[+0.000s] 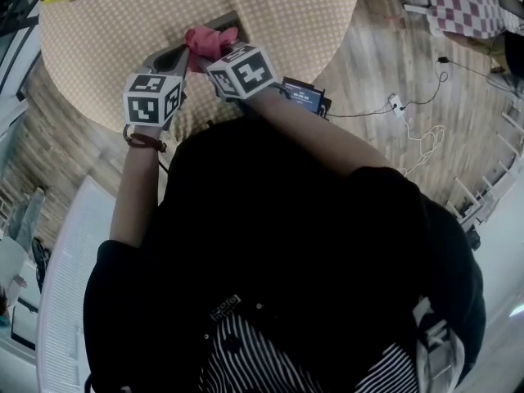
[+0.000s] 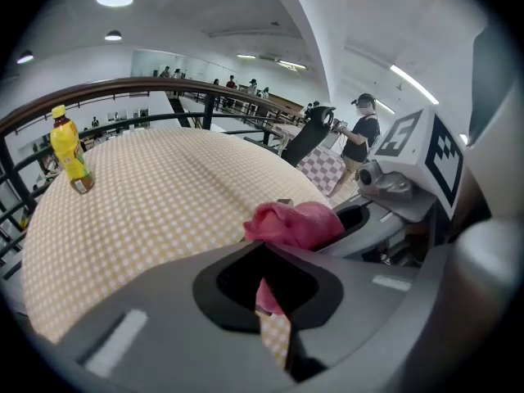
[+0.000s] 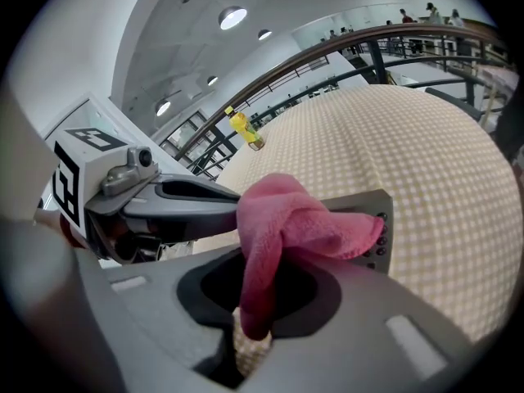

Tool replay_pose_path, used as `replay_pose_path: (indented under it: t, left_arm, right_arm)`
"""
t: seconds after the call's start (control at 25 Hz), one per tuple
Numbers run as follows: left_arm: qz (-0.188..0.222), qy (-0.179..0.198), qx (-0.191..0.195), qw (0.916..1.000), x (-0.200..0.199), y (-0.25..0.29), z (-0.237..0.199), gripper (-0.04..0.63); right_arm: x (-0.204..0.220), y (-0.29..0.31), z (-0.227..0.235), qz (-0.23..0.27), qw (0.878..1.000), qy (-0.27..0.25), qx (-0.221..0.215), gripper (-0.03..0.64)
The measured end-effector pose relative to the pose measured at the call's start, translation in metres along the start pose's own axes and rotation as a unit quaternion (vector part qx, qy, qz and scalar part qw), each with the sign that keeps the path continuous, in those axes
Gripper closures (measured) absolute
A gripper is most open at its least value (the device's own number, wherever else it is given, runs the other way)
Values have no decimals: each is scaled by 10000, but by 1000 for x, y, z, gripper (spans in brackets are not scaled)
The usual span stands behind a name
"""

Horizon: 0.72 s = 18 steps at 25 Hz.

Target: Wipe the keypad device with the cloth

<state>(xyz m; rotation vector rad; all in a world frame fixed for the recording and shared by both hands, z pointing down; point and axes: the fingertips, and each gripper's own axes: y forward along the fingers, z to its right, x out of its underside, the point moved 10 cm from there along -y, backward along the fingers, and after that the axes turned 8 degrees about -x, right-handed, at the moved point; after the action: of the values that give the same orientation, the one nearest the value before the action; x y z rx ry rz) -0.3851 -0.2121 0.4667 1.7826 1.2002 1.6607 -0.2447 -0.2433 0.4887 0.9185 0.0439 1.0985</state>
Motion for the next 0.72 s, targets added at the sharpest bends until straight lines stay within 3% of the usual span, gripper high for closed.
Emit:
replay_pose_path:
  t: [0.2,0.44,0.6,0.72]
  left_arm:
    - [-142,-7,10,9999,3,6,-2,591]
    - [-245,13,-266,9993,0,13,-5,591]
    - [-519,28,-167,9985,4,19,-3,591]
    - [-494,77,-186,9986,4,21,-2,591]
  right_arm:
    - [0,11,11,-113,9999,84,85,555]
    - [-1,15,20,-66,9997,149,183,555]
    - [1,17,30,-25,9990,352,272,555]
    - [-3,17,34,-15,9986,414,316,555]
